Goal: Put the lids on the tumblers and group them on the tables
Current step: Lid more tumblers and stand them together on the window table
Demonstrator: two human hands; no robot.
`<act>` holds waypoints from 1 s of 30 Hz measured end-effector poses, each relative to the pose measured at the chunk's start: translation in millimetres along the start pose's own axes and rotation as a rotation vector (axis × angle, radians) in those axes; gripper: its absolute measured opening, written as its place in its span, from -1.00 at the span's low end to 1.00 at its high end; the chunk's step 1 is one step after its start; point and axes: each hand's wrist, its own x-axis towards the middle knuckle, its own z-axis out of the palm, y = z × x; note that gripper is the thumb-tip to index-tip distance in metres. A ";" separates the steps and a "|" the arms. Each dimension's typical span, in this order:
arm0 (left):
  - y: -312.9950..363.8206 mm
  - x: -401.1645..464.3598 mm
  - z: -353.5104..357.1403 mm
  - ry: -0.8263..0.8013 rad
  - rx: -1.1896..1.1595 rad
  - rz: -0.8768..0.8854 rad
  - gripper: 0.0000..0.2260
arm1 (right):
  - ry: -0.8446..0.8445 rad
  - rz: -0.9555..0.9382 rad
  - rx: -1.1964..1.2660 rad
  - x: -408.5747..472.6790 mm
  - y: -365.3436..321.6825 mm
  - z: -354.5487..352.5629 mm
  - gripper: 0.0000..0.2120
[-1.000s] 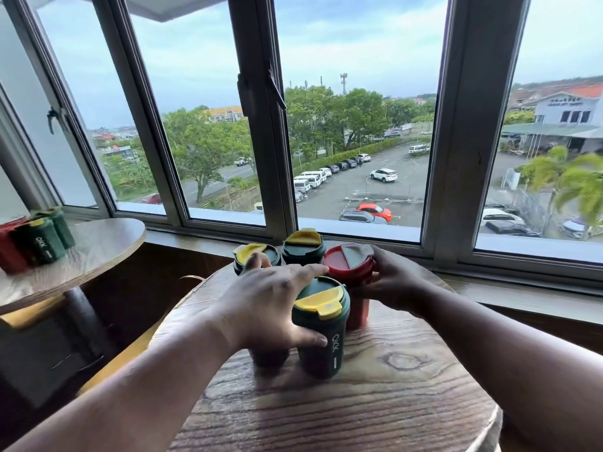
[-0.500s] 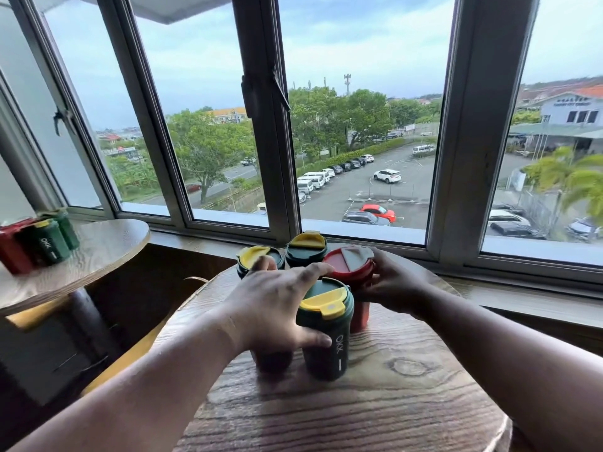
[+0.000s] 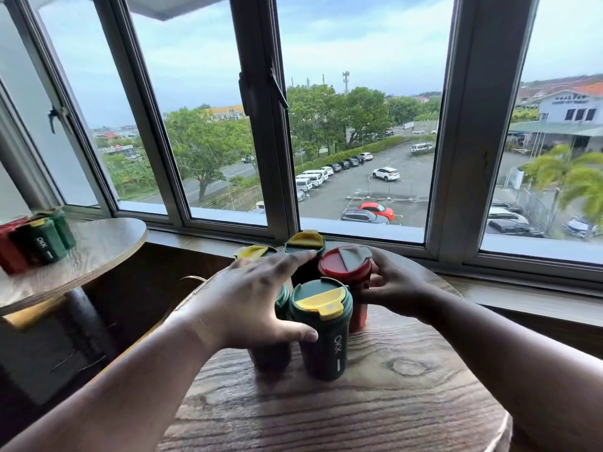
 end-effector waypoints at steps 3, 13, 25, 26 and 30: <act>-27.0 -12.7 5.9 0.160 -0.125 -0.084 -0.13 | 0.139 -0.046 -0.127 -12.5 -13.3 -4.2 -0.17; -55.3 -24.6 31.8 0.162 -0.354 -0.238 -0.09 | 0.154 -0.269 -0.846 -62.0 -85.3 30.6 -0.50; -55.8 -19.9 38.5 0.220 -0.362 -0.270 -0.09 | -0.055 -0.219 -0.956 -62.8 -70.5 55.3 -0.10; -57.4 -19.5 38.5 0.202 -0.359 -0.269 -0.08 | -0.050 -0.221 -0.962 -62.9 -69.6 55.5 -0.11; -59.2 -21.1 33.4 0.148 -0.411 -0.258 -0.09 | -0.053 -0.223 -0.977 -63.5 -69.8 55.5 -0.12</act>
